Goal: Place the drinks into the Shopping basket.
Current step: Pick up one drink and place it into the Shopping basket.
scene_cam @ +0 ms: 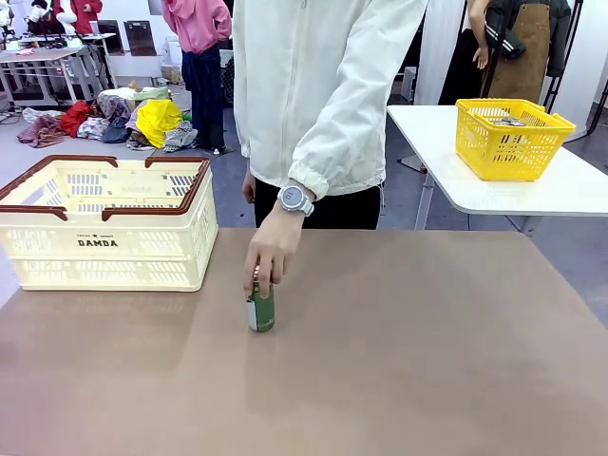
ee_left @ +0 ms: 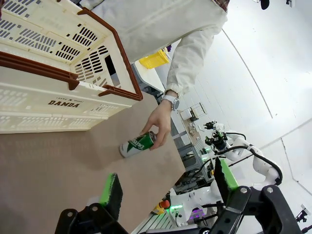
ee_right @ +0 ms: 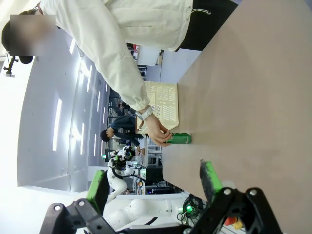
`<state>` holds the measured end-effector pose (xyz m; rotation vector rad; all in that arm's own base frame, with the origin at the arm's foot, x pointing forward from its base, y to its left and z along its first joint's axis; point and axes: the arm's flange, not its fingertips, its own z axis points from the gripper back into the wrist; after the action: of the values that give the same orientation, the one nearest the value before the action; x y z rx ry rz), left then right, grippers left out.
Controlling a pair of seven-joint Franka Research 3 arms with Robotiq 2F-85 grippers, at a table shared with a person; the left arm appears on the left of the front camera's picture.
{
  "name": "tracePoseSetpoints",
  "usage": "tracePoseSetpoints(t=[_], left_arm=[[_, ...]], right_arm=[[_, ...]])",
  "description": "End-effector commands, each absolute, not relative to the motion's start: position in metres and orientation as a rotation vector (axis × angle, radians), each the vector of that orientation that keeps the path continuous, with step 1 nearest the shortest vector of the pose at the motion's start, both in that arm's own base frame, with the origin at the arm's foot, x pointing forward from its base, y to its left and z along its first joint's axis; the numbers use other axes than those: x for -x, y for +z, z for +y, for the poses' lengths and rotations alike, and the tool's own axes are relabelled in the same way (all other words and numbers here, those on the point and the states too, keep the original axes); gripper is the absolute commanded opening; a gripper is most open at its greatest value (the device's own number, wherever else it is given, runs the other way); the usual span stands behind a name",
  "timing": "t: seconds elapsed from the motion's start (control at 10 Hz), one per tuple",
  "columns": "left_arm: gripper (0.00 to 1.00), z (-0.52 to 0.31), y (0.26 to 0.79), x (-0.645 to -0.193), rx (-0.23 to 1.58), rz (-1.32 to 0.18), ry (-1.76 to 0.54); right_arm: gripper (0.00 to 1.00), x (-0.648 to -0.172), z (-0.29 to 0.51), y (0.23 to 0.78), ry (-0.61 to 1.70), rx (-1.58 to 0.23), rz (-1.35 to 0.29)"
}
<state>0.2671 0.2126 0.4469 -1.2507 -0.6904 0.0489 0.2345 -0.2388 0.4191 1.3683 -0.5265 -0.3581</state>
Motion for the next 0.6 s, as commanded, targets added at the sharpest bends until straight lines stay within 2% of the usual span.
tracePoseSetpoints(t=[0.0, 0.3, 0.5], left_arm=[[1.00, 0.214, 0.450, -0.269, 1.263, -0.707, 0.041], [1.00, 0.213, 0.447, -0.267, 1.251, -0.690, 0.049], [1.00, 0.123, 0.491, -0.301, 1.050, -0.524, -0.013]], right_arm=[[1.00, -0.233, -0.240, 0.419, -0.338, -1.366, -0.530], [1.00, -0.233, -0.240, 0.419, -0.338, -1.366, -0.530], [1.00, -0.233, -0.240, 0.419, -0.338, -1.366, -0.530]])
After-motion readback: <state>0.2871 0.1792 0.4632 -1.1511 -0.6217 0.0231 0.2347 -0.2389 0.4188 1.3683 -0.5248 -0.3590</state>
